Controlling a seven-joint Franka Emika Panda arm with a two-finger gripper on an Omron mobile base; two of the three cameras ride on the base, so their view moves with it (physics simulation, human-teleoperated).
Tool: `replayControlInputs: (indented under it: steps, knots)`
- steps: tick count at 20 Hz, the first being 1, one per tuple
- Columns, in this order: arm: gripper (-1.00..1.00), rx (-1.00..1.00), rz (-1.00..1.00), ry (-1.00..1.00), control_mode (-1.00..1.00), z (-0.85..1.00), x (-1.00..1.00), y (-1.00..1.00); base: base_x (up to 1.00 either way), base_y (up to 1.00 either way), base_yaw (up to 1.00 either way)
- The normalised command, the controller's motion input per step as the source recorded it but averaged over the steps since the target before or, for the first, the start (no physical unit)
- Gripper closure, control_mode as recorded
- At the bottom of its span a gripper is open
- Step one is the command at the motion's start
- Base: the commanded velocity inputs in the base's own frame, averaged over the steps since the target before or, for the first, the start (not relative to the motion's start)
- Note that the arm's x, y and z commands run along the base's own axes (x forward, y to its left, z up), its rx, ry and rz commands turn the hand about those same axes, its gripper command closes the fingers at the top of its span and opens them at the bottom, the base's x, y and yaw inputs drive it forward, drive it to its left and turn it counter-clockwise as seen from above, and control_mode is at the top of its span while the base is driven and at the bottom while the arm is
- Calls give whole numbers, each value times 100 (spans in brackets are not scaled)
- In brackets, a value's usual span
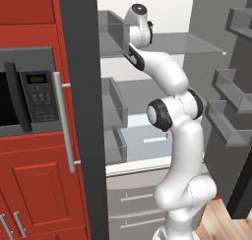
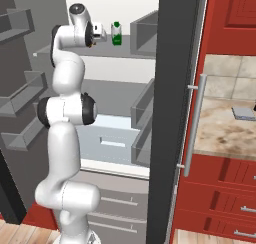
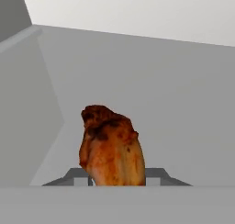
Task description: Take the chicken drumstick from the fridge and place it on the digital scale on the counter by the fridge. Wait a few seconds for a reading, then move it to the plate on the dining counter.
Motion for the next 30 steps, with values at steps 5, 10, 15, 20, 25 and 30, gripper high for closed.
replayControlInputs:
  steps: [5, 10, 15, 20, 25, 30]
  knots:
    - [100, 0, 0, -3, -100, -22, -41, 0, 0, 0, 0]
    - [100, 2, 0, -7, -100, -21, -85, -4, 0, 0, 0]
    - [100, 4, 0, -9, -100, -52, -100, -18, 0, 0, 0]
    - [100, 6, 0, -15, -100, -48, -100, -28, 0, 0, 0]
    - [100, 7, -1, -12, -100, -16, -100, -48, 0, 0, 0]
    - [100, 2, -4, 0, -100, -2, -100, -50, 0, 0, 0]
